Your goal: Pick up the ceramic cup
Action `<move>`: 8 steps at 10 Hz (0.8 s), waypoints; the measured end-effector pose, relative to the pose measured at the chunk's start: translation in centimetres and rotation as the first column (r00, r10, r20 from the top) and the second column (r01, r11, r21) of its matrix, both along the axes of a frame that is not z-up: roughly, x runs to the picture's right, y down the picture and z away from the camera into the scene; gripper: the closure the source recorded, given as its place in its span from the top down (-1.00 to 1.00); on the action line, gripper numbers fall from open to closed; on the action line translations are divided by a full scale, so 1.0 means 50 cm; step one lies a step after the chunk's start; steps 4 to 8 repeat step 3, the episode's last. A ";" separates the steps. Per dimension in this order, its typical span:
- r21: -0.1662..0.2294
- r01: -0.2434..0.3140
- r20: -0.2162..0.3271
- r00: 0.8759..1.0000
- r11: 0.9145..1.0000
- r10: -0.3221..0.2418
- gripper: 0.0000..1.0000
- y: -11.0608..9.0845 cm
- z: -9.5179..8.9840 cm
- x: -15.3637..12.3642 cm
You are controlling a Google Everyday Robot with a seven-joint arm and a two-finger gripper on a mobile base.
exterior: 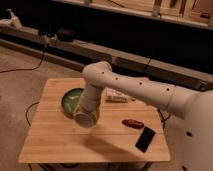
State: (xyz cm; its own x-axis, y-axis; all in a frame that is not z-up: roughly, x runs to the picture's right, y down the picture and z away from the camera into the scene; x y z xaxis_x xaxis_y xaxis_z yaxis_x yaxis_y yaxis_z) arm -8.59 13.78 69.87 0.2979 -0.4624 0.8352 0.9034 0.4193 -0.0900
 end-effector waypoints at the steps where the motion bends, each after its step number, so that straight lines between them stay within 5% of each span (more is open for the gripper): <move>1: -0.001 0.002 0.001 1.000 1.000 -0.002 -1.00 0.001 0.000 -0.002; 8: -0.001 0.003 0.002 1.000 1.000 -0.003 -1.00 0.001 0.000 -0.002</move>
